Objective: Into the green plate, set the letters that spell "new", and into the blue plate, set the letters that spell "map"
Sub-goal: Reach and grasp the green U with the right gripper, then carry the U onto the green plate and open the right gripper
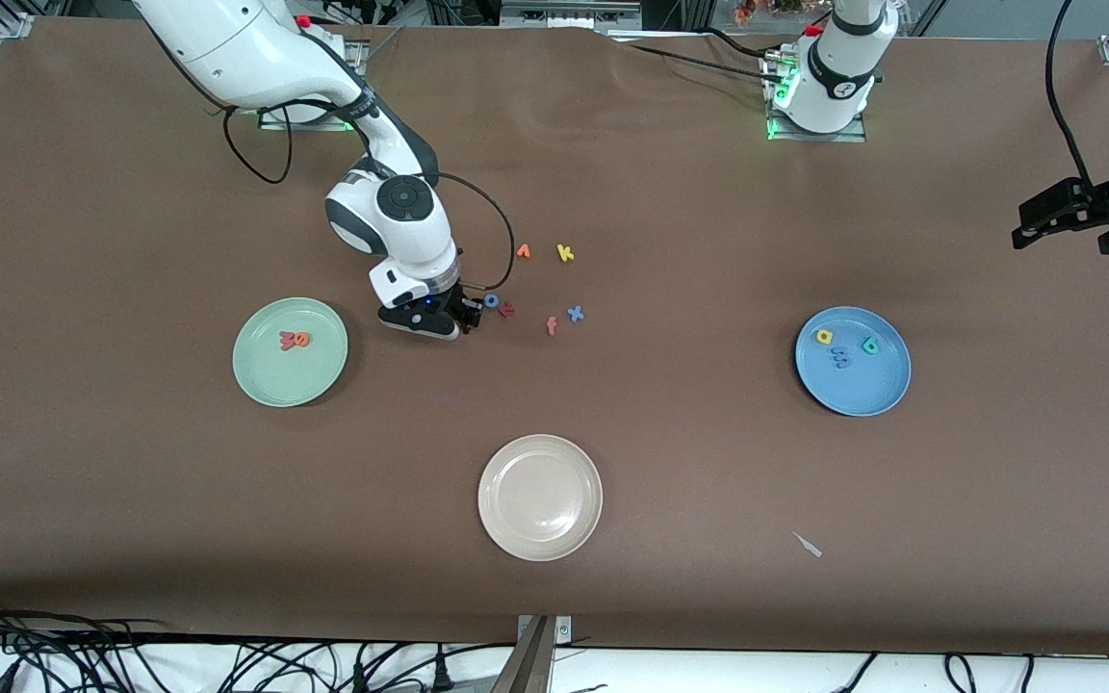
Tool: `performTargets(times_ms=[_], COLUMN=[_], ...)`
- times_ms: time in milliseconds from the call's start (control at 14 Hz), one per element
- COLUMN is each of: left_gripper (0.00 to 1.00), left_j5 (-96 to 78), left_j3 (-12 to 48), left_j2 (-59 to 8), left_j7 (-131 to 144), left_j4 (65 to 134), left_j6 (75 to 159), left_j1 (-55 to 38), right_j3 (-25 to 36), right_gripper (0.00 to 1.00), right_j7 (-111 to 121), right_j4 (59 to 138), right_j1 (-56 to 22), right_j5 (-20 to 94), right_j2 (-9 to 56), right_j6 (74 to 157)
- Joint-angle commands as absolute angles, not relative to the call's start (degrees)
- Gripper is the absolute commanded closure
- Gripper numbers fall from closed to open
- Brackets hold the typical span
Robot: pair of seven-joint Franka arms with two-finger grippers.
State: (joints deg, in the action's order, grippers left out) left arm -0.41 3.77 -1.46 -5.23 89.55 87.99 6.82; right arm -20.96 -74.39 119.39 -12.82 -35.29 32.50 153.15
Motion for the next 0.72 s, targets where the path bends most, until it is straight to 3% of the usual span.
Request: performTargets(times_ms=[0,215,430,644], left_gripper=[0.0,0.0,0.0,0.0], left_j5=[-1.14,-1.14,-1.14,-1.14], left_j3=[3.69,3.69,3.69,3.69], left_j2=[-1.23,-1.23,-1.23,-1.23], left_j7=[-5.71,-5.71,-5.71,-5.71], left_j4=[89.47,89.47,89.47,89.47], left_j6=[87.63,87.63,87.63,87.63], left_j1=[6.68,6.68,6.59,6.59], right_j3=[-19.95,-19.6,-19.51,-19.6], right_gripper=[0.47,0.55,0.78,0.91], right_j7=[-75.85,-75.85,-75.85,-75.5], right_j4=[118.39,118.39,118.39,118.39], right_j1=[-13.18,-13.18,-13.18,-12.75], right_j5=[-38.06,-38.14,-38.23,-38.58], right_j2=[34.45,34.63,34.63,34.45], right_j6=[154.59,154.95,154.95,154.86])
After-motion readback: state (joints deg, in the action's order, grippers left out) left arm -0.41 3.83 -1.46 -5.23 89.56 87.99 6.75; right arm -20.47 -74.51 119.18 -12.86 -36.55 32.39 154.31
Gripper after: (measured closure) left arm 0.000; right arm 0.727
